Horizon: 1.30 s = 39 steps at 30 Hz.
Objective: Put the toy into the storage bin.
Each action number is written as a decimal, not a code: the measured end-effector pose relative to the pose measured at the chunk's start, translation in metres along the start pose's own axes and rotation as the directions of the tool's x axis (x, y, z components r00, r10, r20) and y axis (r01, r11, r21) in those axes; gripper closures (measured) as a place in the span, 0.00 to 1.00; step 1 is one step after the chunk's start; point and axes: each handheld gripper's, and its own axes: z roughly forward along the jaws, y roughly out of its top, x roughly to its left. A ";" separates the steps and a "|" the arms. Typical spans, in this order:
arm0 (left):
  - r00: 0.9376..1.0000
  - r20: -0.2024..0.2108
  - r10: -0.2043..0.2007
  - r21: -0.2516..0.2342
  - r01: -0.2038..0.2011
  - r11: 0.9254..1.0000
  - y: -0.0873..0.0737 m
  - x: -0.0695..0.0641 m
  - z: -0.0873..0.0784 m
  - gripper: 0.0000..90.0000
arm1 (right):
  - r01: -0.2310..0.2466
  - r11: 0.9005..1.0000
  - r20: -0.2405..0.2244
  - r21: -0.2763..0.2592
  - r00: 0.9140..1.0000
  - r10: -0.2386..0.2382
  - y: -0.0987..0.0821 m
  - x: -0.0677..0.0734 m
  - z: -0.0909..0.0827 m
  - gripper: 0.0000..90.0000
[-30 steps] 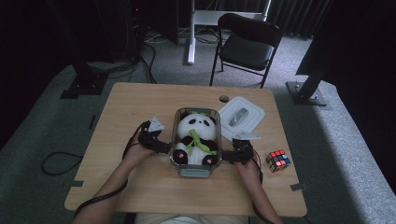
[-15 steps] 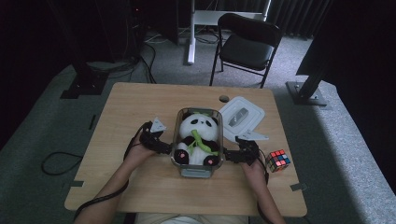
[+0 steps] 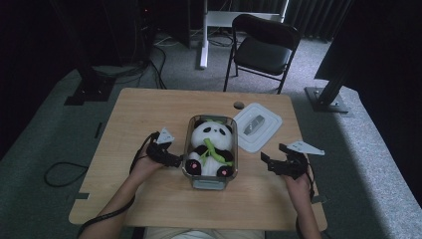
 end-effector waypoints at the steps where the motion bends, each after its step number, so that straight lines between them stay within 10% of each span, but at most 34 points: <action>1: 1.000 0.000 0.001 -0.003 -0.001 1.000 -0.001 0.000 0.000 0.03 | 0.002 1.000 0.027 0.007 1.000 -0.002 -0.001 -0.003 -0.004 0.13; 17: 1.000 0.004 -0.011 -0.009 0.011 1.000 -0.012 0.000 -0.004 0.03 | -0.100 0.993 0.190 0.066 0.978 0.086 -0.042 -0.052 -0.051 0.15; 39: 1.000 -0.005 -0.011 -0.017 0.011 1.000 -0.011 0.001 -0.006 0.03 | -0.141 0.973 0.214 0.181 0.972 0.101 -0.081 -0.060 -0.036 0.27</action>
